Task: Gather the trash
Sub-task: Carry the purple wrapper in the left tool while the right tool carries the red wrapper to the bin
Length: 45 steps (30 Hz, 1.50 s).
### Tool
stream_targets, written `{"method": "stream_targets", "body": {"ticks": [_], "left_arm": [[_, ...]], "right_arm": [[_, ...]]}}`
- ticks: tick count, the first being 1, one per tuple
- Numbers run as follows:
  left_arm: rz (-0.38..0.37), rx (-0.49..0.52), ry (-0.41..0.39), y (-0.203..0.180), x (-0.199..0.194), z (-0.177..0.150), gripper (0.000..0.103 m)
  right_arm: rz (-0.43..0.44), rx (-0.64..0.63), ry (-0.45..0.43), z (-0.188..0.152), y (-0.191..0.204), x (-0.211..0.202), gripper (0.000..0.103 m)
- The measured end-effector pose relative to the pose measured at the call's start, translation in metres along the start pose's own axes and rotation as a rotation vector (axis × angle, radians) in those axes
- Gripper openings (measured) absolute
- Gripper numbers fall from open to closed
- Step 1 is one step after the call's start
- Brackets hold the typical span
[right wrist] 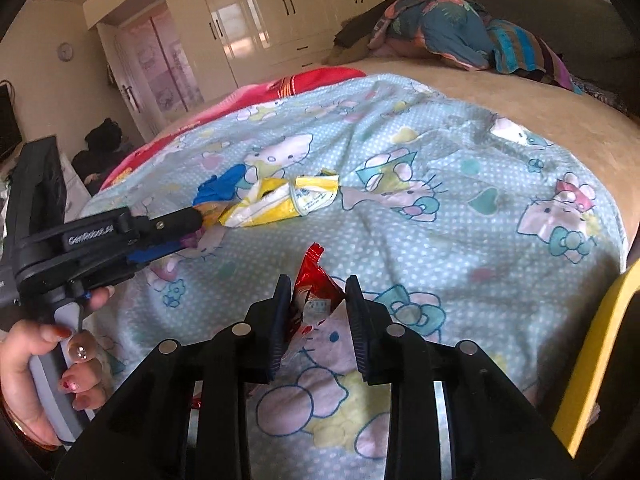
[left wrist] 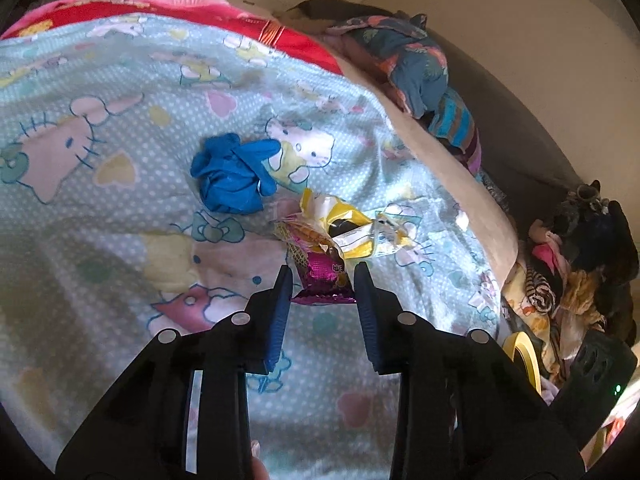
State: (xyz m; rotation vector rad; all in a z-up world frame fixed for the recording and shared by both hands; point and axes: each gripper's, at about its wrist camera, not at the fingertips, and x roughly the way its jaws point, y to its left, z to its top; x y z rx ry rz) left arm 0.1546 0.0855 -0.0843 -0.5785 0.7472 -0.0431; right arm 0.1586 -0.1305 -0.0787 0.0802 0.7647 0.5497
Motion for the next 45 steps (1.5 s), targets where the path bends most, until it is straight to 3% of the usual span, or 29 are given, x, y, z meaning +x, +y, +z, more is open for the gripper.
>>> {"method": "stream_targets", "body": {"ticks": [8, 20, 34, 45], "left_arm": [[-0.045, 0.052, -0.044, -0.017, -0.027, -0.002, 0.025], [-0.186, 0.157, -0.066, -0.074, -0.055, -0.010, 0.025], [-0.295, 0.303, -0.012, -0.134, -0.061, -0.042, 0.025], [-0.338, 0.391, 0.029, -0.163, -0.062, -0.065, 0.025]], "right_arm": [[-0.002, 0.012, -0.055, 0.001, -0.004, -0.035, 0.027], [-0.068, 0.084, -0.123, 0.000, -0.040, -0.088, 0.027], [-0.208, 0.211, -0.195, -0.012, -0.106, -0.145, 0.027], [-0.302, 0.280, -0.228, -0.024, -0.144, -0.169, 0.027]]}}
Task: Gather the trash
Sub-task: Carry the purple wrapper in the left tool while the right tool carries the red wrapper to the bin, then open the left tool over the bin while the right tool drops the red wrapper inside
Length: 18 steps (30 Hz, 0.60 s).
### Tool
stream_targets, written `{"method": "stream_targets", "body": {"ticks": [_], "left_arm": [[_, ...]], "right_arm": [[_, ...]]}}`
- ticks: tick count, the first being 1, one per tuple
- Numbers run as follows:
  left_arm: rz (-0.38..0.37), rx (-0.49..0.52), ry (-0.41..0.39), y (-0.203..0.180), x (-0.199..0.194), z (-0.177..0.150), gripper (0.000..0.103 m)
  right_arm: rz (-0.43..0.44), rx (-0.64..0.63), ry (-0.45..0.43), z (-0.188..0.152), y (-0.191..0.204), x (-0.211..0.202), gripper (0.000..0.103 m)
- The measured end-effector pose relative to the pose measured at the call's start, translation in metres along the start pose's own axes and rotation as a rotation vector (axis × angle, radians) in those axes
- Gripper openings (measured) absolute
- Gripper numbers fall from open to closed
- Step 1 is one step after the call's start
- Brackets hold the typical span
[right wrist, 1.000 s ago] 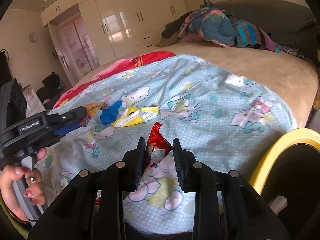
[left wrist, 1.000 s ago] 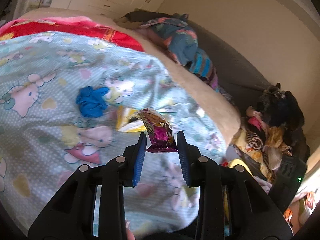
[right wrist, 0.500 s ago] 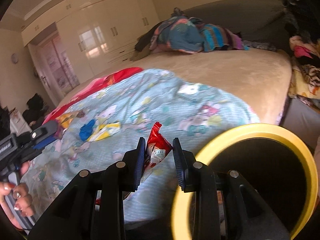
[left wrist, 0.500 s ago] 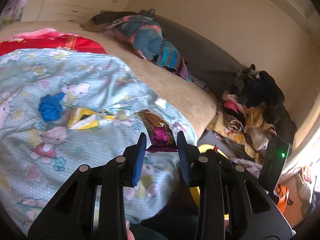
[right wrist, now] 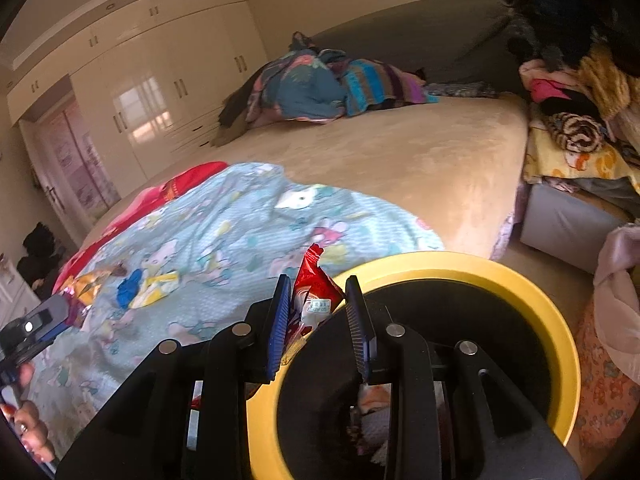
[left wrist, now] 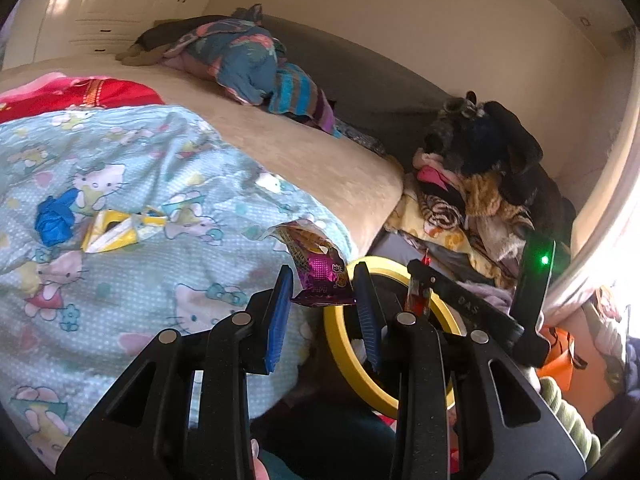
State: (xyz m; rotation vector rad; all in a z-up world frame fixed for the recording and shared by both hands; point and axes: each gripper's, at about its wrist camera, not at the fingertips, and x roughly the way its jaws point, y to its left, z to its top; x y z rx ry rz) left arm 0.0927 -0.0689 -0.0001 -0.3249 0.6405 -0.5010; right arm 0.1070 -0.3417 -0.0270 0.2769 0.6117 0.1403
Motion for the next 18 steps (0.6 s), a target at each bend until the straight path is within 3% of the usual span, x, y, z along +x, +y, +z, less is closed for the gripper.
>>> {"method": "stream_targets", "body": {"ticks": [18], "left_arm": [[-0.080, 0.145, 0.111, -0.054, 0.028, -0.030, 0.025]], "right_arm": [[-0.099, 0.050, -0.005, -0.001, -0.048, -0.010, 0.027]]}}
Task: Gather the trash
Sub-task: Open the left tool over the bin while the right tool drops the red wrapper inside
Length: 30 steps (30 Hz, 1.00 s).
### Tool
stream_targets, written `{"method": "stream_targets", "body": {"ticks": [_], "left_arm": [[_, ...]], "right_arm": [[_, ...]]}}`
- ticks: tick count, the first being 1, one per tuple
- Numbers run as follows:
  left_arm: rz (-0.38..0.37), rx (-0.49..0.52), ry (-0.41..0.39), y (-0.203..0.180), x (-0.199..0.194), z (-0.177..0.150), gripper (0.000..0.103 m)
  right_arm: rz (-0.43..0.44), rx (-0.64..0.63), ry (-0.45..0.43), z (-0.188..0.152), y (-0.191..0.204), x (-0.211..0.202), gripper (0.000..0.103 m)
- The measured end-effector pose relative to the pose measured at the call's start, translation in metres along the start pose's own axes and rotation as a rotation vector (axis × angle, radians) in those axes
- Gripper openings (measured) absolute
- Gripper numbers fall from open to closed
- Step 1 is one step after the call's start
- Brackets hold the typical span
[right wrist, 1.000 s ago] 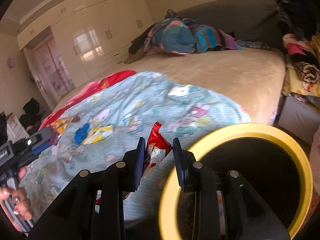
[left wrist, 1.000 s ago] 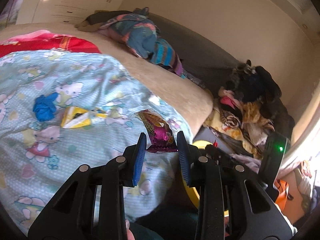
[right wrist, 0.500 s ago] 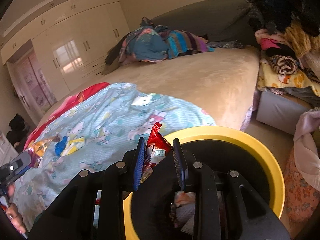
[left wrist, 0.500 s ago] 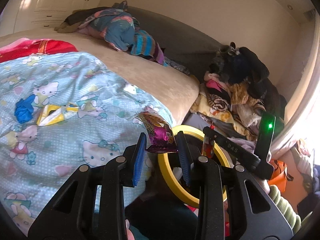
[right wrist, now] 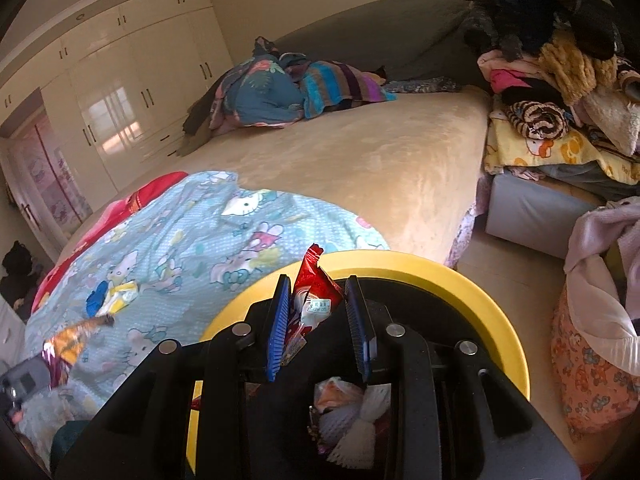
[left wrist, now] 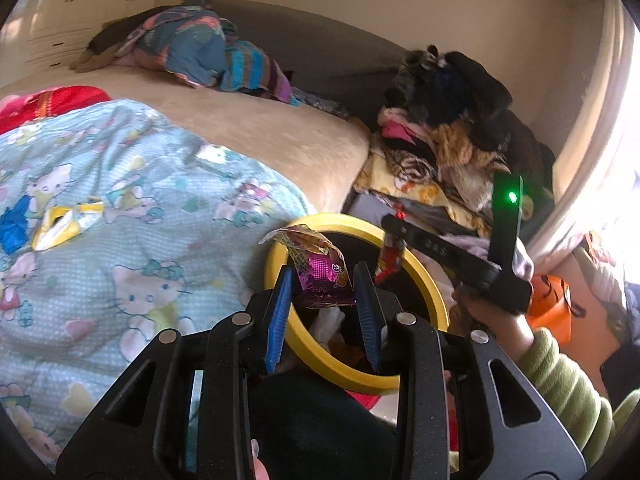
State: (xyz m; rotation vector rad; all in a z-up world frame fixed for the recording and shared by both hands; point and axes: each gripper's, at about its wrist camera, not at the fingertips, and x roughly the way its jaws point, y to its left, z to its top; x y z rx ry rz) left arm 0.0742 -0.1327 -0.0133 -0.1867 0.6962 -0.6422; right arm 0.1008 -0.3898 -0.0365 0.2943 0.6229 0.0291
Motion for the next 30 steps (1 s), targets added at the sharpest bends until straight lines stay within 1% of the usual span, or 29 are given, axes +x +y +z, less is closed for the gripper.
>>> {"method": "stream_targets", "body": {"ticks": [13, 19, 22, 25, 26, 27, 29, 30], "left_arm": [[-0.074, 0.078, 0.092, -0.030, 0.031, -0.017, 0.025], [-0.088, 0.111, 0.153, -0.041, 0.053, -0.026, 0.025], [-0.092, 0.136, 0.166, -0.045, 0.062, -0.025, 0.025], [-0.081, 0.148, 0.171, -0.045, 0.069, -0.025, 0.026], [-0.068, 0.150, 0.169, -0.043, 0.073, -0.024, 0.038], [-0.058, 0.146, 0.168, -0.041, 0.074, -0.024, 0.065], [-0.037, 0.122, 0.150, -0.035, 0.073, -0.021, 0.084], [-0.030, 0.115, 0.140, -0.032, 0.070, -0.020, 0.087]], "right_arm": [[-0.034, 0.026, 0.008, -0.003, -0.025, -0.001, 0.027], [-0.032, 0.040, 0.013, -0.004, -0.032, 0.000, 0.027], [-0.032, 0.048, 0.012, -0.003, -0.035, -0.001, 0.027], [-0.019, 0.063, 0.012, -0.002, -0.037, -0.002, 0.030], [-0.016, 0.068, 0.011, -0.002, -0.038, -0.002, 0.034], [-0.016, 0.073, 0.010, -0.002, -0.038, -0.003, 0.044], [-0.008, 0.081, 0.003, -0.002, -0.038, -0.005, 0.053], [-0.008, 0.079, 0.002, -0.001, -0.037, -0.005, 0.053]]}}
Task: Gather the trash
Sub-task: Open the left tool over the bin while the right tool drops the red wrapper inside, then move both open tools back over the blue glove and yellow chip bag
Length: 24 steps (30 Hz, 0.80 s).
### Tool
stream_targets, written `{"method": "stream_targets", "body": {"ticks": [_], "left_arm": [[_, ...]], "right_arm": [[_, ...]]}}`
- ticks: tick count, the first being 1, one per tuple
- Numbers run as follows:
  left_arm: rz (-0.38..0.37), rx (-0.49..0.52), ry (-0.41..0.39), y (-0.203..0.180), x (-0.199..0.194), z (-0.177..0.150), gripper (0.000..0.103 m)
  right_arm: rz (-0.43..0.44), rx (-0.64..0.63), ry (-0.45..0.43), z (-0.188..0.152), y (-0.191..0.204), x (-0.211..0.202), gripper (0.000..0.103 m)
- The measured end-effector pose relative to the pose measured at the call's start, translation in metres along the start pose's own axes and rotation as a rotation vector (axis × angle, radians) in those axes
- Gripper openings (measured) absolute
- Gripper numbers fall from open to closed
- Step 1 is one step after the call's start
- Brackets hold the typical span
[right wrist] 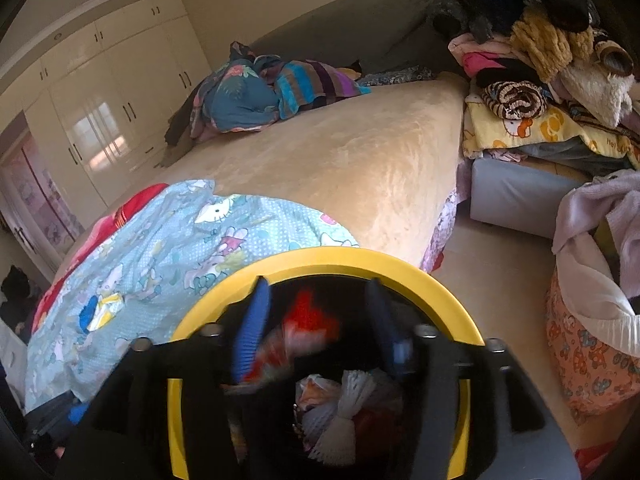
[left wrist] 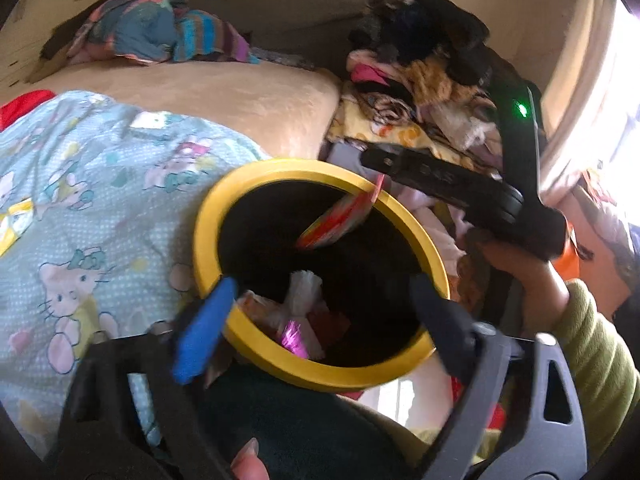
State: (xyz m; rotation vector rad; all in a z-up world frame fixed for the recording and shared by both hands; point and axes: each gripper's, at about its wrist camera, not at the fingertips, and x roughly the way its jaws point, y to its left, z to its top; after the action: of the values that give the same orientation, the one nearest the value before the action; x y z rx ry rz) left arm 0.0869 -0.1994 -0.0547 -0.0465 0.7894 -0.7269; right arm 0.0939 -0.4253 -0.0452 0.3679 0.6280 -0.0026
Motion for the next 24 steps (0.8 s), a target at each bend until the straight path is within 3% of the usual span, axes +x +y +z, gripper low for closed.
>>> {"method": "stream_targets", "body": {"ticks": [2, 9, 24], "left_arm": [[0.027, -0.007, -0.021, 0.004, -0.006, 0.001, 0.092], [0.091, -0.061, -0.079, 0.023, -0.030, 0.005, 0.092], [0.214, -0.187, -0.184, 0.069, -0.077, 0.007, 0.092]], "right_arm": [[0.000, -0.008, -0.001, 0.000, 0.004, 0.000, 0.060], [0.028, -0.060, -0.025, 0.002, 0.028, -0.006, 0.069], [0.106, -0.153, -0.032, 0.000, 0.079, -0.012, 0.078]]}}
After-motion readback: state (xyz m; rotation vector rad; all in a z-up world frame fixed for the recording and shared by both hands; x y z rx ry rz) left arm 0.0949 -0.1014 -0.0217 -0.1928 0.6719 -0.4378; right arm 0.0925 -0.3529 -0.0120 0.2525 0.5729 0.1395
